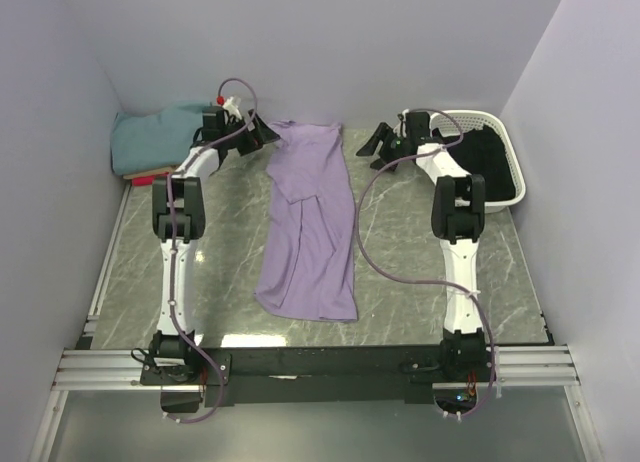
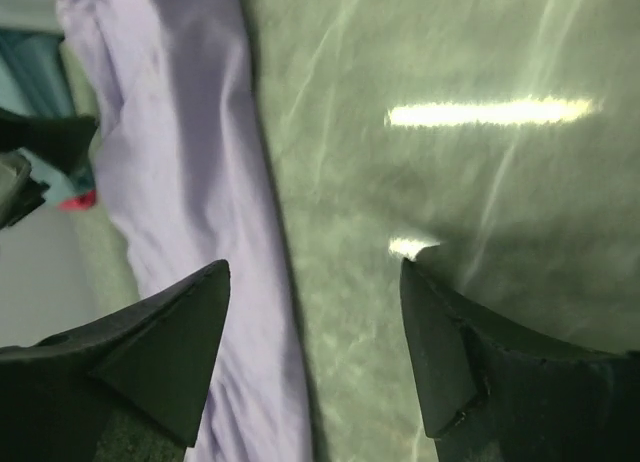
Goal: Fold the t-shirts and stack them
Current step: Fold the tshirt
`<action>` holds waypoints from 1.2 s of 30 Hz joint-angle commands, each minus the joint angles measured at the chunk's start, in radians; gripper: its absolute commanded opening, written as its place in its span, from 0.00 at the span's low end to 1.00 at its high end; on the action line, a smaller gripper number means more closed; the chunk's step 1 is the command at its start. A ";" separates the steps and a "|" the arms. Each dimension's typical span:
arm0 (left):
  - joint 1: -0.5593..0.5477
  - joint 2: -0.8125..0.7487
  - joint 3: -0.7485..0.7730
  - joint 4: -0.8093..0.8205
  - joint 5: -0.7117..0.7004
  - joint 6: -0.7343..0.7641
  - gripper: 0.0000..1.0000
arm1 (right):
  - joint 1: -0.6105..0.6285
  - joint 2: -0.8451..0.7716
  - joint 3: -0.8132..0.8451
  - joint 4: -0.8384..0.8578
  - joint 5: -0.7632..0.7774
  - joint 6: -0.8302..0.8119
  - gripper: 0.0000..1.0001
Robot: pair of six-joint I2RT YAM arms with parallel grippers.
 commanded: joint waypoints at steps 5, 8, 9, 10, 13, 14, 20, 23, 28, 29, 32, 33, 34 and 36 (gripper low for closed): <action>-0.031 -0.385 -0.378 -0.035 -0.080 0.027 0.99 | 0.048 -0.435 -0.441 0.100 -0.052 -0.110 0.77; -0.088 -0.555 -0.586 -0.062 -0.161 0.037 0.99 | 0.069 -0.572 -0.608 0.069 -0.046 -0.136 0.77; -0.105 -0.645 -0.717 -0.040 -0.181 0.024 1.00 | 0.077 -0.605 -0.658 0.072 -0.043 -0.148 0.77; -0.122 -0.690 -0.775 -0.033 -0.225 0.023 0.99 | 0.086 -0.676 -0.755 0.075 -0.042 -0.155 0.77; -0.160 -0.839 -0.951 -0.108 -0.350 -0.023 1.00 | 0.101 -0.808 -0.929 0.055 -0.008 -0.190 0.77; -0.173 -0.880 -1.003 -0.106 -0.365 -0.042 0.99 | 0.108 -0.842 -0.972 0.051 0.004 -0.198 0.77; -0.294 -1.227 -1.306 -0.213 -0.618 -0.138 0.99 | 0.114 -1.054 -1.277 0.052 0.038 -0.216 0.77; -0.329 -1.348 -1.427 -0.247 -0.649 -0.196 0.99 | 0.131 -1.127 -1.399 0.072 0.011 -0.192 0.77; -0.369 -1.471 -1.550 -0.299 -0.675 -0.259 0.99 | 0.213 -1.210 -1.514 0.083 0.020 -0.149 0.78; -0.383 -1.485 -1.558 -0.327 -0.674 -0.269 1.00 | 0.224 -1.215 -1.523 0.078 0.024 -0.141 0.78; -0.433 -1.509 -1.584 -0.367 -0.707 -0.298 0.99 | 0.262 -1.248 -1.572 0.092 0.014 -0.101 0.78; -0.443 -1.512 -1.602 -0.385 -0.707 -0.304 0.99 | 0.276 -1.258 -1.587 0.110 0.014 -0.072 0.78; -0.452 -1.514 -1.605 -0.399 -0.707 -0.312 0.99 | 0.295 -1.274 -1.613 0.114 0.012 -0.060 0.78; -0.478 -1.526 -1.630 -0.419 -0.704 -0.325 0.99 | 0.321 -1.290 -1.644 0.121 0.018 -0.037 0.78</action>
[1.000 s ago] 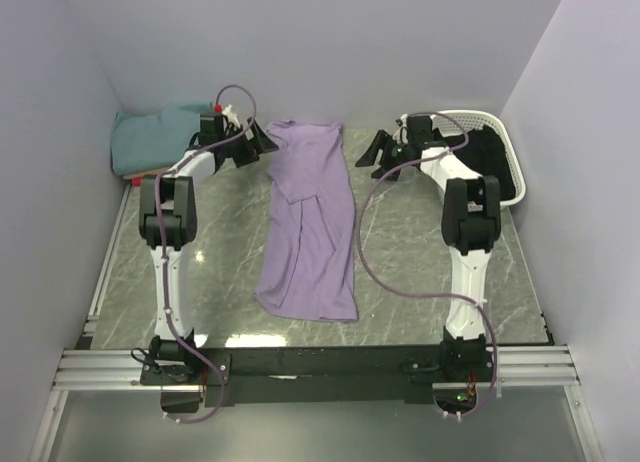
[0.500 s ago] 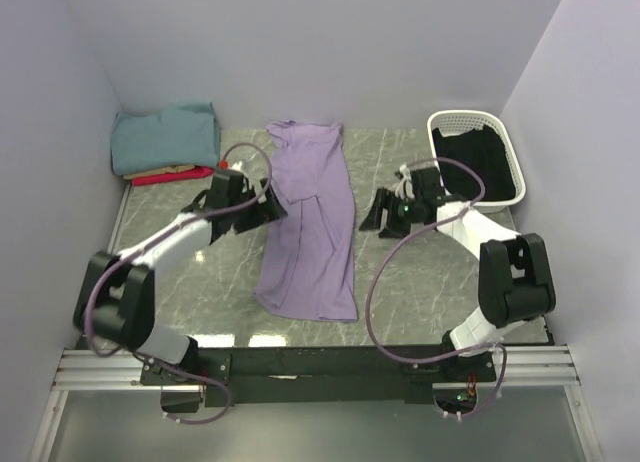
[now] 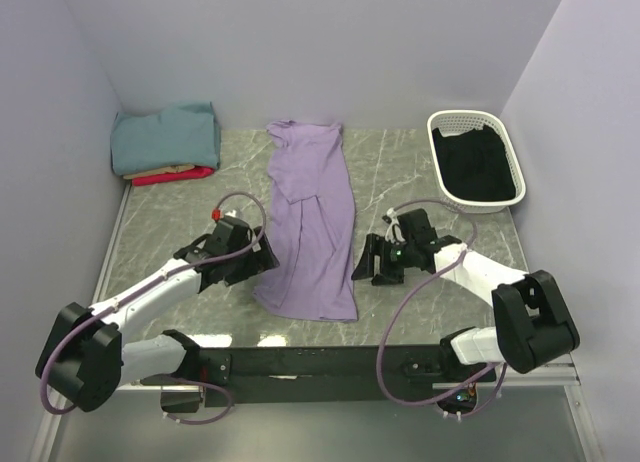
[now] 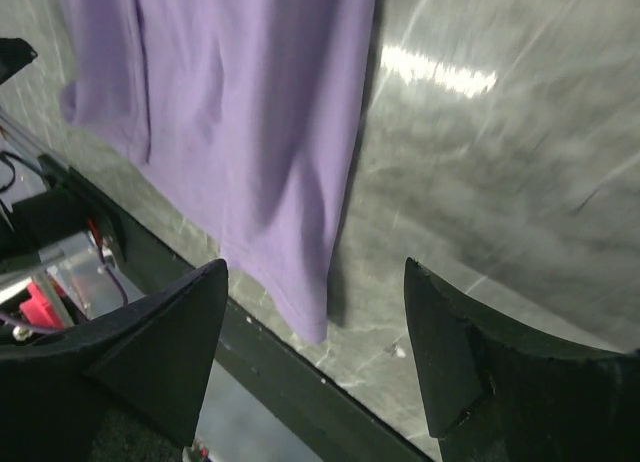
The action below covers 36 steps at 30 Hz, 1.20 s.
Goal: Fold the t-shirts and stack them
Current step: Fold the tshirt
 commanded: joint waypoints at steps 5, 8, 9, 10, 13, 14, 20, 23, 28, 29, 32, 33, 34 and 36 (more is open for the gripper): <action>-0.078 -0.052 -0.080 -0.081 0.000 -0.092 1.00 | 0.102 -0.077 -0.122 0.078 -0.012 0.122 0.77; -0.104 -0.075 -0.105 -0.088 0.007 -0.107 1.00 | 0.146 -0.096 -0.157 0.111 -0.015 0.157 0.76; -0.109 -0.079 -0.111 -0.091 0.006 -0.109 1.00 | 0.154 -0.103 -0.175 0.128 -0.017 0.164 0.76; -0.115 -0.081 -0.112 -0.101 0.003 -0.112 0.99 | 0.163 -0.108 -0.182 0.136 -0.015 0.168 0.75; -0.121 -0.088 -0.121 -0.105 -0.006 -0.118 1.00 | 0.179 -0.111 -0.209 0.165 -0.015 0.188 0.74; -0.123 -0.091 -0.125 -0.100 -0.006 -0.116 1.00 | 0.177 -0.108 -0.214 0.173 -0.018 0.194 0.74; -0.123 -0.093 -0.144 -0.048 -0.055 -0.083 1.00 | 0.208 -0.059 -0.229 0.249 -0.029 0.219 0.73; -0.124 -0.064 -0.163 0.024 -0.034 -0.064 0.99 | 0.217 -0.030 -0.228 0.272 -0.020 0.222 0.71; -0.124 0.000 -0.180 0.151 0.058 -0.055 0.87 | 0.225 -0.011 -0.232 0.277 -0.014 0.228 0.54; -0.124 0.007 -0.193 0.167 0.082 -0.055 0.79 | 0.225 -0.016 -0.235 0.274 -0.007 0.228 0.47; -0.129 -0.018 -0.221 0.184 0.133 -0.070 0.30 | 0.226 -0.048 -0.241 0.245 0.012 0.228 0.38; -0.132 -0.027 -0.224 0.173 0.138 -0.072 0.24 | 0.225 -0.070 -0.243 0.240 0.016 0.231 0.33; -0.137 -0.050 -0.226 0.137 0.141 -0.076 0.19 | 0.226 -0.079 -0.243 0.230 0.023 0.231 0.31; -0.140 -0.074 -0.223 0.083 0.142 -0.081 0.01 | 0.226 -0.112 -0.245 0.197 0.032 0.228 0.24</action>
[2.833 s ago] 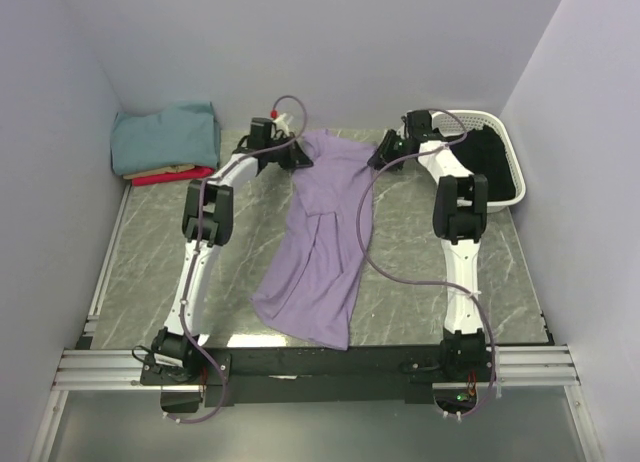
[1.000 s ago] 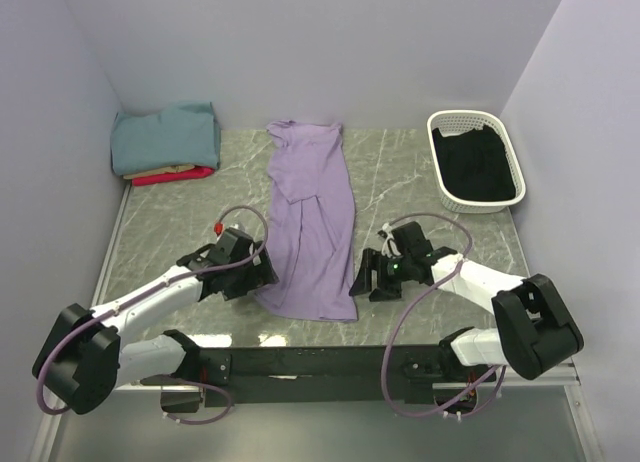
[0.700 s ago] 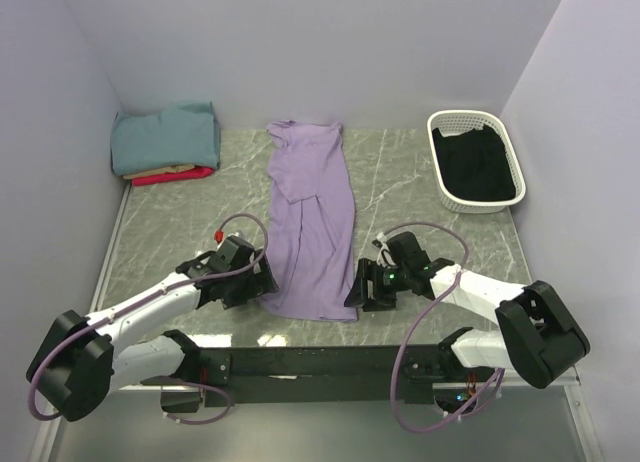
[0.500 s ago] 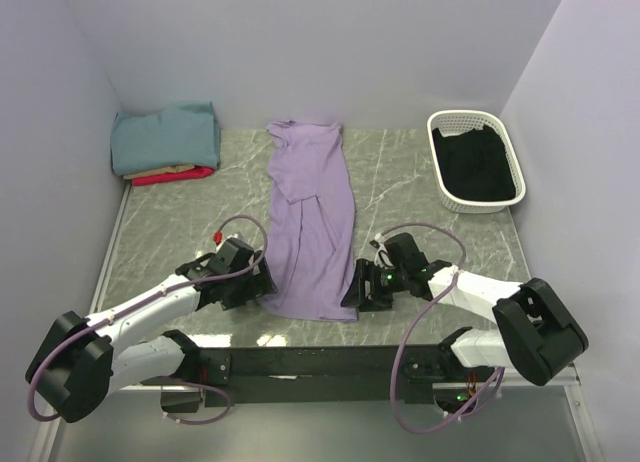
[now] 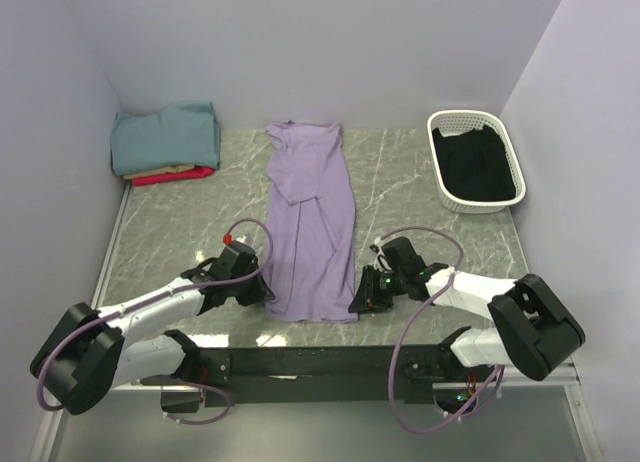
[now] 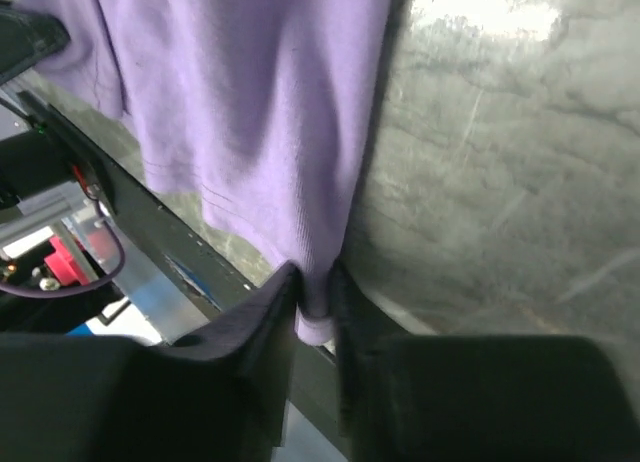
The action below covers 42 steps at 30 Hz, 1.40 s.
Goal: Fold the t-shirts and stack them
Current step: Fold the tshirt
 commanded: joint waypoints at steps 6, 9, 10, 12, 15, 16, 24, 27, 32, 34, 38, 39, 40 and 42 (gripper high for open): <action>-0.043 -0.165 -0.005 -0.190 0.084 -0.069 0.01 | 0.009 -0.169 0.005 -0.197 0.109 -0.023 0.08; -0.083 -0.182 -0.008 -0.239 0.089 -0.120 0.02 | 0.009 -0.235 -0.006 -0.279 0.152 -0.017 0.03; -0.092 -0.178 0.001 -0.261 0.080 -0.132 0.02 | 0.009 -0.246 -0.010 -0.303 0.166 -0.011 0.00; -0.123 -0.172 0.012 -0.327 0.058 -0.143 0.02 | 0.010 -0.285 -0.018 -0.371 0.218 -0.002 0.00; -0.160 -0.164 0.014 -0.348 0.069 -0.169 0.02 | 0.014 -0.338 -0.043 -0.420 0.219 0.024 0.00; -0.169 -0.164 0.015 -0.356 0.064 -0.186 0.04 | 0.020 -0.355 -0.043 -0.443 0.235 0.039 0.00; -0.217 -0.207 0.147 -0.450 -0.061 -0.185 0.98 | 0.021 -0.556 0.037 -0.595 0.390 0.063 0.64; -0.217 -0.202 0.276 -0.439 -0.137 -0.104 0.99 | 0.021 -0.562 0.095 -0.580 0.421 0.052 0.66; -0.217 -0.016 0.409 -0.162 -0.082 0.065 0.99 | 0.018 -0.454 0.163 -0.494 0.440 0.004 0.68; -0.217 0.119 0.454 -0.113 -0.074 0.108 0.99 | 0.020 -0.403 0.190 -0.474 0.437 -0.016 0.68; -0.214 0.302 0.463 0.084 -0.036 0.131 0.83 | 0.018 -0.358 0.209 -0.403 0.431 -0.032 0.67; -0.205 0.363 0.468 0.154 -0.010 0.119 0.73 | 0.018 -0.349 0.212 -0.400 0.433 -0.042 0.67; -0.200 0.394 0.474 0.176 0.000 0.113 0.54 | 0.017 -0.332 0.220 -0.394 0.433 -0.043 0.67; -0.194 0.475 0.498 0.187 -0.009 0.108 0.41 | 0.015 -0.320 0.221 -0.388 0.430 -0.049 0.67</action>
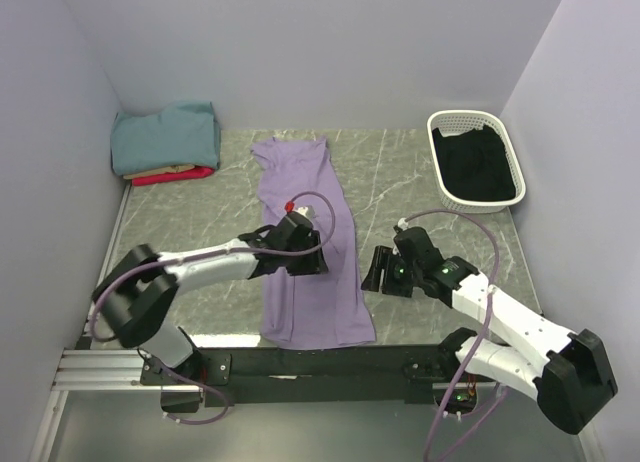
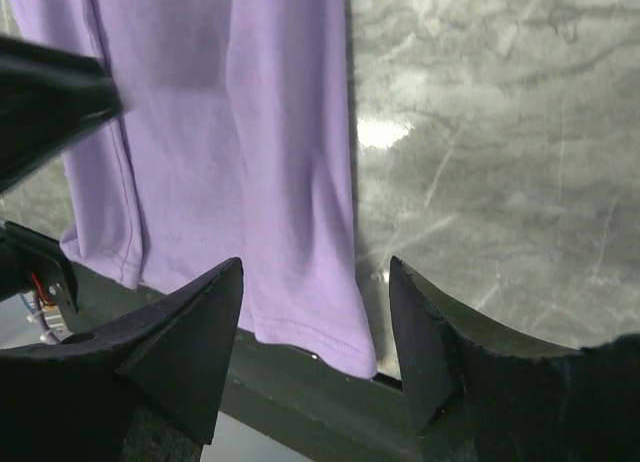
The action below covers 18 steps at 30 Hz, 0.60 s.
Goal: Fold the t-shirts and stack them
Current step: Fold the tshirt
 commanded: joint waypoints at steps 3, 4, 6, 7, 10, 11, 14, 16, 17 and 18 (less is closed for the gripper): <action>0.015 0.154 0.097 0.164 0.014 0.024 0.42 | -0.007 0.033 0.047 0.084 0.011 -0.033 0.67; 0.015 0.168 0.108 0.173 0.008 0.024 0.46 | -0.007 0.035 0.037 0.088 0.009 -0.031 0.67; 0.015 0.200 0.133 0.182 0.000 0.016 0.45 | -0.010 0.041 0.033 0.099 0.003 -0.031 0.67; 0.016 0.211 0.144 0.184 -0.003 0.018 0.47 | -0.013 0.047 0.030 0.101 0.000 -0.031 0.67; 0.015 0.251 0.177 0.187 0.000 0.016 0.48 | -0.016 0.055 0.025 0.110 -0.003 -0.033 0.67; 0.015 0.260 0.185 0.187 0.000 0.015 0.49 | -0.017 0.059 0.025 0.110 -0.006 -0.036 0.67; 0.016 0.292 0.211 0.187 0.005 0.009 0.48 | -0.019 0.073 0.027 0.108 -0.006 -0.039 0.67; 0.016 0.310 0.225 0.187 0.009 0.006 0.46 | -0.020 0.072 0.025 0.107 -0.003 -0.038 0.67; 0.016 0.317 0.226 0.187 0.008 0.004 0.45 | -0.022 0.067 0.024 0.107 -0.003 -0.038 0.67; 0.018 0.323 0.225 0.187 0.008 0.001 0.44 | -0.022 0.063 0.022 0.107 -0.002 -0.036 0.67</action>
